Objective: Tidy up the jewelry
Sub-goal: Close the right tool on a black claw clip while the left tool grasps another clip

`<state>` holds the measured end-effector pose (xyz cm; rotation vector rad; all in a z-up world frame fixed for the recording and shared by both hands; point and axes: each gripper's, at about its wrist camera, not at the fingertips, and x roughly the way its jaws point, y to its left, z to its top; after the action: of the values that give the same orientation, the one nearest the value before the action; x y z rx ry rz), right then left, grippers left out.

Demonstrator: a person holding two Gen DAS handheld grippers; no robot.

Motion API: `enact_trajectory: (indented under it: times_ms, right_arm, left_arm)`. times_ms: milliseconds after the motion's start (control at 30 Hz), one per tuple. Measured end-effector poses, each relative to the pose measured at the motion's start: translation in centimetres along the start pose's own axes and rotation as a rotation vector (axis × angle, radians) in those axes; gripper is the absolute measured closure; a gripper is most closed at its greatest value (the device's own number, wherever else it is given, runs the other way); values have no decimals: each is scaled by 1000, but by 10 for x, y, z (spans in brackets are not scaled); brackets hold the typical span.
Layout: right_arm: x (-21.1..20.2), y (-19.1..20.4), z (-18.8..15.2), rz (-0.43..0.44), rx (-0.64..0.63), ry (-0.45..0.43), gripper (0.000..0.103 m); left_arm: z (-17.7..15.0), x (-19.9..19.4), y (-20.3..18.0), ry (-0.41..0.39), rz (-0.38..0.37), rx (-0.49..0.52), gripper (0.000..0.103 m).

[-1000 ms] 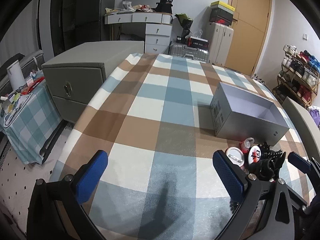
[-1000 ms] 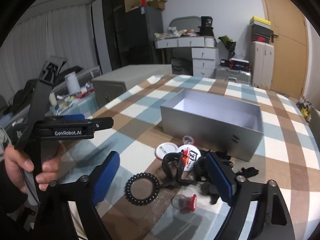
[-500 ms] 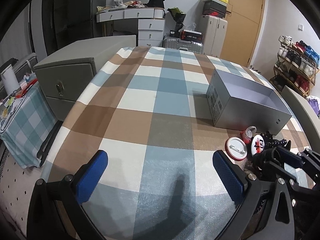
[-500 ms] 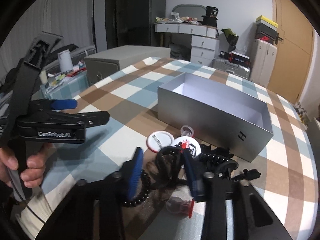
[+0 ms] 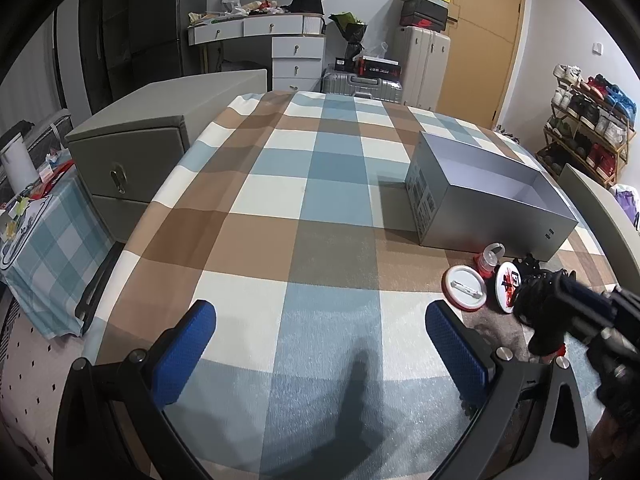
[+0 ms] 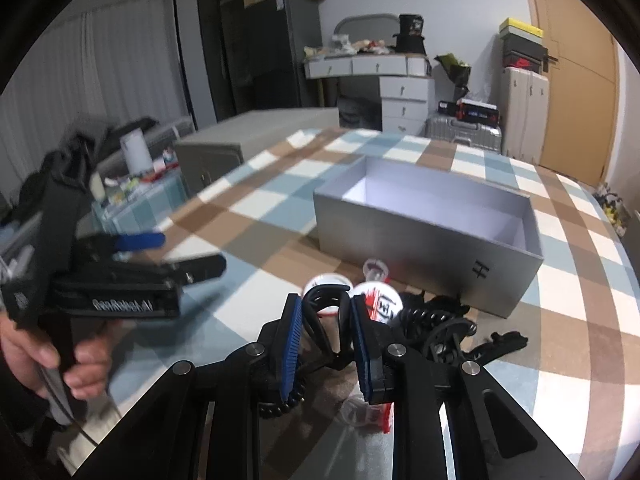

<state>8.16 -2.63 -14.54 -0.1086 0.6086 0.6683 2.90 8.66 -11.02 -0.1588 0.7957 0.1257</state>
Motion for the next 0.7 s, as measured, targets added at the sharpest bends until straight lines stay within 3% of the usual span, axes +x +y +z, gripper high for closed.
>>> enact_trajectory:
  times_ms: [167,333,500,700]
  right_arm:
    - [-31,-12,10,0,54,-121,80]
    - [-62,-33,13,-84,97,-211,80]
    - [-78,-58,7,-151,147,-235,80]
    - [-81,-76,-3,-183,165,-230,80]
  left_arm:
    - [3,-3,-8,-6,-12,30,1]
    - [8,-3,-34,17,-123,95,1]
    - [16,3,-69,58,-262,154,1]
    - [20,12,-97,110,-348,187,1]
